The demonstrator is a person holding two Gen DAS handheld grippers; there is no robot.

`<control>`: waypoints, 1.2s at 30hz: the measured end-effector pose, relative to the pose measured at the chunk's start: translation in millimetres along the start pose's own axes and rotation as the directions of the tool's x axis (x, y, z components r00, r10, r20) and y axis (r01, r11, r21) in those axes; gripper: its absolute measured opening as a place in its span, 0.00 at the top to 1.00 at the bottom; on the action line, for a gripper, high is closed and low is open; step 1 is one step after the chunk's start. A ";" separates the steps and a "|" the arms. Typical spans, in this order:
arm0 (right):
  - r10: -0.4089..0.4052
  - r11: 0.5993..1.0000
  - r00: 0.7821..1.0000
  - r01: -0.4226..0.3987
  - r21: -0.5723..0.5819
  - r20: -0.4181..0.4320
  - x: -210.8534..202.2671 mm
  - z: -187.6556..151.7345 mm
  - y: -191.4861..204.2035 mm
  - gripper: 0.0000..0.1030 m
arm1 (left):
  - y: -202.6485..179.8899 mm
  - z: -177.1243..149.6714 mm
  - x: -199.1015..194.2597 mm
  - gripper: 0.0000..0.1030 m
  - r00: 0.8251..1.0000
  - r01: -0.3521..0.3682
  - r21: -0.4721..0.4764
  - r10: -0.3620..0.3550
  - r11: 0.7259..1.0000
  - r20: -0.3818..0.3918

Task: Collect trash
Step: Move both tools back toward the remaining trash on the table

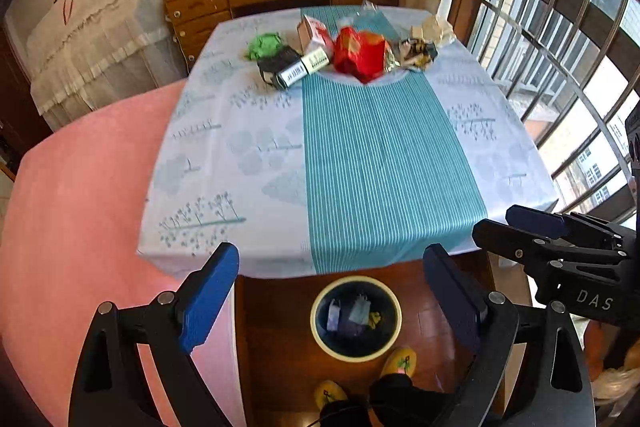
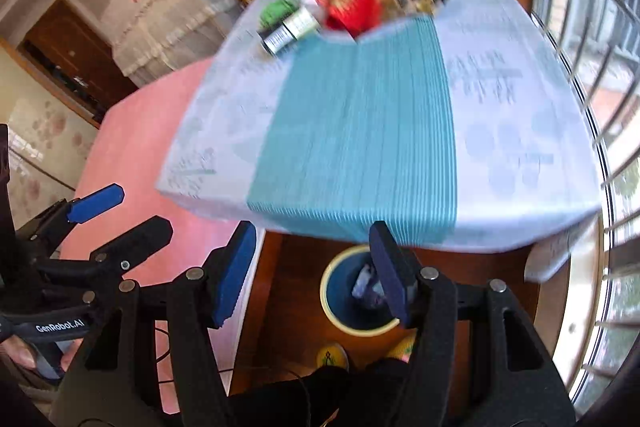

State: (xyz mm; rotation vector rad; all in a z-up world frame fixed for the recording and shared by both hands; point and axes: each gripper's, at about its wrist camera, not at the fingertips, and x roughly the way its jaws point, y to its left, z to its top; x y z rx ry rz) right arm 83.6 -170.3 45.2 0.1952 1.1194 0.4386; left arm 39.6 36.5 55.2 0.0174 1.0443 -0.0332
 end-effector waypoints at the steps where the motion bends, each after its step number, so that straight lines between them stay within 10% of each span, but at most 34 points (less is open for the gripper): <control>1: 0.005 1.000 1.000 -0.005 -0.013 0.012 -3.7 11.0 3.4 0.46 | 2.5 10.9 -7.4 0.08 1.000 -0.014 -0.009 0.015 1.000 0.019; 12: 0.084 0.996 0.996 -0.084 0.018 0.012 23.8 99.3 26.1 0.46 | 36.1 65.8 -14.2 0.08 0.995 -0.076 -0.105 0.083 0.992 0.063; 23: 0.031 0.981 0.999 -0.027 0.190 -0.016 125.6 167.3 25.5 0.46 | 92.4 157.6 93.6 0.08 0.999 0.032 -0.008 -0.032 0.999 0.016; 36: 0.063 0.840 0.998 -0.055 0.540 0.005 270.6 229.1 0.6 0.46 | 183.1 248.9 215.5 0.08 0.992 0.095 0.073 -0.088 0.993 -0.091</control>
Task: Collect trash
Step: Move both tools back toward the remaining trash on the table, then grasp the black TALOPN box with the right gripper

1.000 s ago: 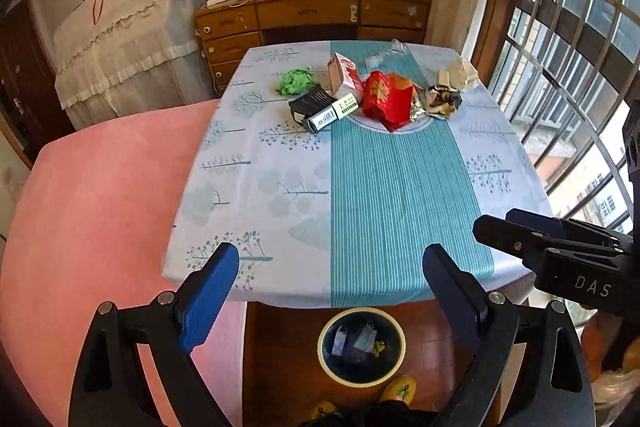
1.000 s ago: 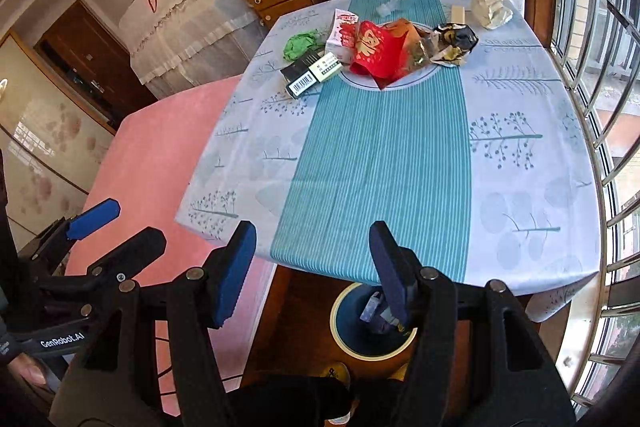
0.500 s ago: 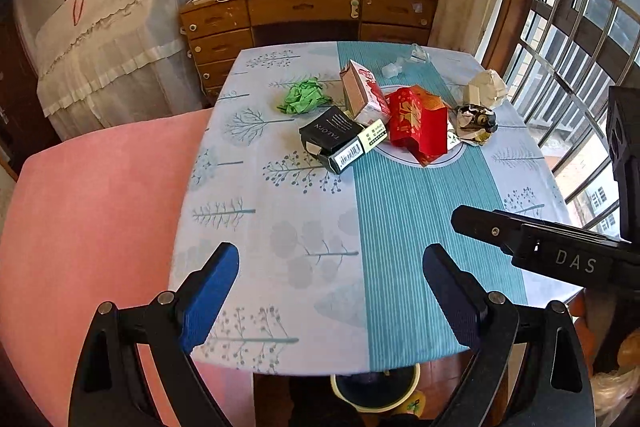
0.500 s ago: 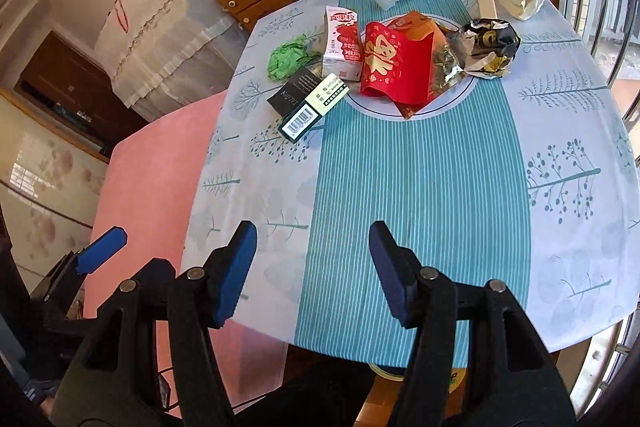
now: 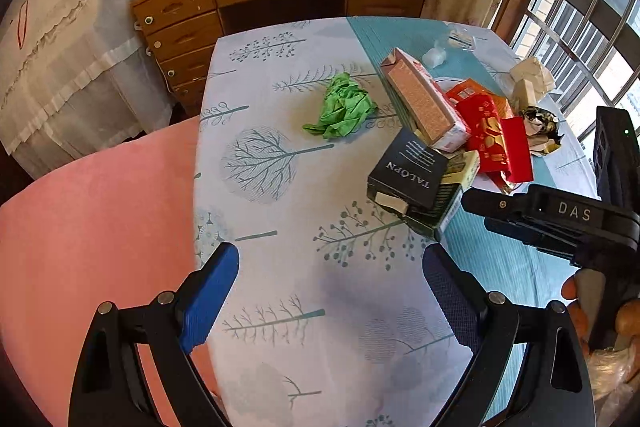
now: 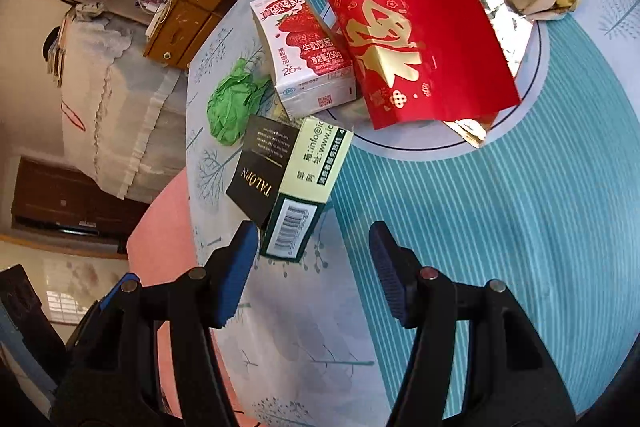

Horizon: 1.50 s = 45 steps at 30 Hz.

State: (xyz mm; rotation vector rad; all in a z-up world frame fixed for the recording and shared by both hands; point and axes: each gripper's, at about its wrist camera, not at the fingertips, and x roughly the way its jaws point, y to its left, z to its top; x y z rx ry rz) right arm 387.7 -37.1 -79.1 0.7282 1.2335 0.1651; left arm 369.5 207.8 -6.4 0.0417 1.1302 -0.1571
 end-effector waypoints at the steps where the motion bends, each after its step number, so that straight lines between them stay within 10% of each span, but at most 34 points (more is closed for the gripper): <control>1: 0.002 1.000 1.000 -0.002 0.018 -0.001 7.5 2.8 -0.1 0.46 | 4.7 1.6 4.7 0.08 1.000 0.006 0.000 -0.006 1.000 -0.007; 10: 0.003 0.996 1.000 -0.003 0.091 0.000 60.0 23.3 3.4 0.53 | 19.1 7.2 24.1 0.08 0.999 0.042 0.025 -0.041 0.999 -0.035; 21: -0.120 0.989 0.993 0.121 -0.083 0.018 48.7 26.6 51.4 0.76 | 12.1 27.3 23.1 0.08 0.997 0.079 0.053 -0.078 0.995 -0.014; 33: -0.348 0.854 0.922 0.387 -0.349 0.169 -5.4 18.0 84.4 0.76 | -20.8 65.0 15.8 0.08 0.991 0.118 0.120 -0.124 0.986 0.043; 45: -0.398 0.833 0.879 0.466 -0.299 0.262 -56.2 13.0 43.1 0.76 | -68.0 127.9 60.0 0.08 0.985 0.175 0.128 -0.174 0.976 -0.021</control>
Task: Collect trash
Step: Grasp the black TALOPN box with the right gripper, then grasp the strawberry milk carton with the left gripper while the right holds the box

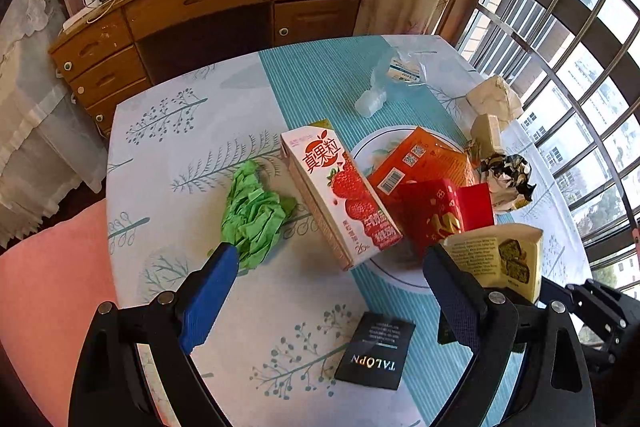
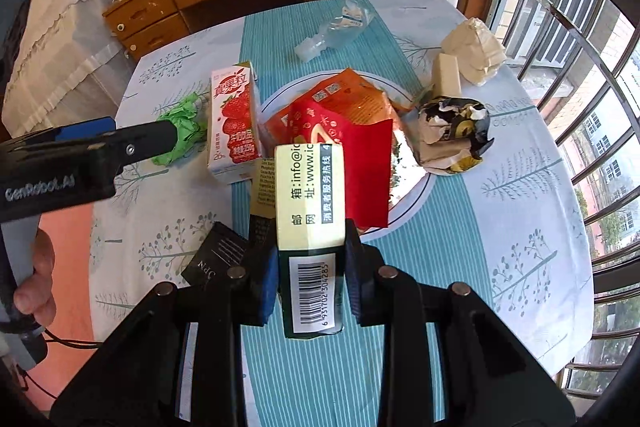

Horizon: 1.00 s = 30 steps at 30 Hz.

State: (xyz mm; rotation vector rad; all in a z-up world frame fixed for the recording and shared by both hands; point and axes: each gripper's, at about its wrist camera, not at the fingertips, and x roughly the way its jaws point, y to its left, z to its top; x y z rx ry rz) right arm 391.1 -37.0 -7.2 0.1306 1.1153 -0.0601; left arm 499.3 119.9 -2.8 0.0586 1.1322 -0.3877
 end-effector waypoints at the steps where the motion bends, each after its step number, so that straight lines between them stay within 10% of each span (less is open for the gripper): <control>1: -0.004 1.000 1.000 0.004 0.013 0.003 -0.2 0.4 -4.4 0.76 | -1.6 4.9 6.6 0.08 1.000 0.000 -0.009 0.000 1.000 -0.007; 19: -0.019 0.991 1.000 0.017 0.130 0.021 14.7 9.8 -35.1 0.76 | -23.5 46.4 123.2 0.10 0.977 -0.119 -0.042 0.109 0.992 -0.185; 23: -0.015 0.991 1.000 0.012 0.136 0.020 14.5 6.9 -36.7 0.76 | -29.8 46.7 130.1 0.36 0.972 -0.140 -0.033 0.131 0.990 -0.195; 30: 0.000 0.991 1.000 -0.004 0.134 0.025 8.9 2.1 -38.8 0.76 | -31.3 39.7 109.3 0.43 0.984 -0.125 -0.025 0.121 0.992 -0.131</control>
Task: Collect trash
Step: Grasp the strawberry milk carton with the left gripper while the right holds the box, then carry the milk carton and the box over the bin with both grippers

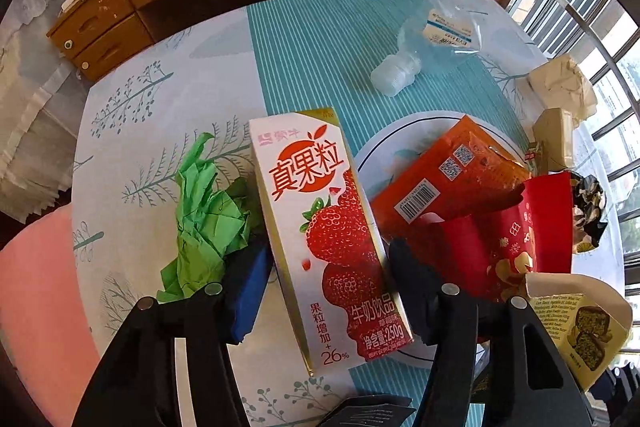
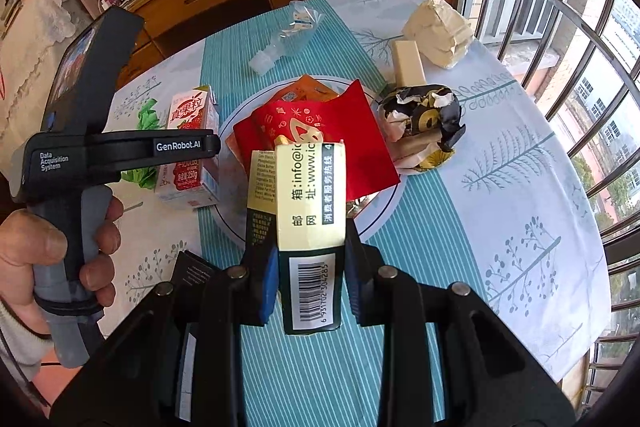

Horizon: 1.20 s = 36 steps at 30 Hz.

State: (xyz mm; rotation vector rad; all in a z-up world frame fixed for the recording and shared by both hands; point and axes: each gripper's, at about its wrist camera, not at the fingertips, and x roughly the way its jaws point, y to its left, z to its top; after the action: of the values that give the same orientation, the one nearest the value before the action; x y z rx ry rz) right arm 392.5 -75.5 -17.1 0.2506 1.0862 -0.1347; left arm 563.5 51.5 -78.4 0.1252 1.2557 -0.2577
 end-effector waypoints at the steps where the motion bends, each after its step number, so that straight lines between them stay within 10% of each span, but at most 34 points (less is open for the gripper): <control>1: 0.005 1.000 1.000 -0.005 -0.002 0.001 -1.9 -0.6 -0.4 0.76 | -0.4 -1.7 -6.1 0.43 1.000 0.000 0.005 0.000 1.000 0.014; 20: 0.186 0.969 0.982 -0.180 -0.169 0.021 -107.7 -51.5 -26.5 0.76 | -17.5 -166.0 -180.8 0.44 0.993 0.045 -0.123 -0.031 0.991 0.117; 36: 0.324 0.840 0.943 -0.326 -0.433 -0.080 -204.3 -166.4 -113.6 0.76 | -135.0 -357.5 -260.9 0.43 0.986 -0.019 -0.282 0.065 0.959 0.155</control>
State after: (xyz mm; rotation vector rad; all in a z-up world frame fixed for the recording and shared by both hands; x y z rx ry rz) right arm 129.4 -143.4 75.2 0.0215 1.0321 0.4189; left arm 124.0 37.3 65.8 -0.1115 1.1127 -0.0498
